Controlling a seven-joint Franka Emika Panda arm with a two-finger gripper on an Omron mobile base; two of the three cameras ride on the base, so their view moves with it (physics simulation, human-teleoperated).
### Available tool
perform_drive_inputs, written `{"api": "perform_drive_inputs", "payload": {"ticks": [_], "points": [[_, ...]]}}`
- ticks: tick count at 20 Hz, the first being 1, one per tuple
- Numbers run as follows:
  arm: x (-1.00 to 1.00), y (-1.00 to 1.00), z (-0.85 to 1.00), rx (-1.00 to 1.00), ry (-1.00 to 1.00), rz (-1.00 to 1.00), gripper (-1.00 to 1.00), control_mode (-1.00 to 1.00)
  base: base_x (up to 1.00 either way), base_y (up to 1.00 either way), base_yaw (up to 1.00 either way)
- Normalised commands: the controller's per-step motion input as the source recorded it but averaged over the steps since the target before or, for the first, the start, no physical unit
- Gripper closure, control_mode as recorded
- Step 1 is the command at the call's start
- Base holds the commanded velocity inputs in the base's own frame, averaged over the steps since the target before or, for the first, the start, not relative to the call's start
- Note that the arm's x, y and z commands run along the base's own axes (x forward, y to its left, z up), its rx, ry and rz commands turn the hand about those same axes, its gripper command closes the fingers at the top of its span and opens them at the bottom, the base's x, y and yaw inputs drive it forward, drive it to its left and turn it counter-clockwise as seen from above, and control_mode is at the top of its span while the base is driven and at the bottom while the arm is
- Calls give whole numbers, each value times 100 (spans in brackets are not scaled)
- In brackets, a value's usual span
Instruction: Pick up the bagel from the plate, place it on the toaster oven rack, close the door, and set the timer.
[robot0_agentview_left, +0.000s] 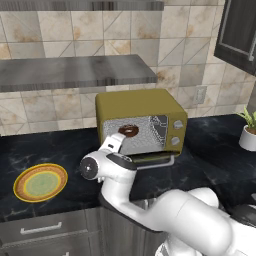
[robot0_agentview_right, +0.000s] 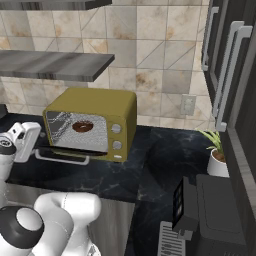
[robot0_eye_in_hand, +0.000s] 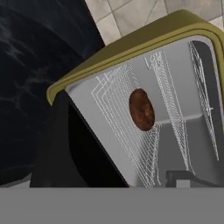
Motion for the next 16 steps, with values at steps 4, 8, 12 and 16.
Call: {"api": "perform_drive_inputs", "payload": {"ticks": [4, 8, 12, 16], "points": [[21, -19, 16, 0, 0, 0, -100, -100, 0, 0, 0], [18, -17, 19, 0, 0, 0, -100, -100, 0, 0, 0], [18, -15, 19, 0, 0, 0, -100, -100, 0, 0, 0], [18, -13, 20, 0, -2, 0, -100, -100, 0, 0, 0]]}}
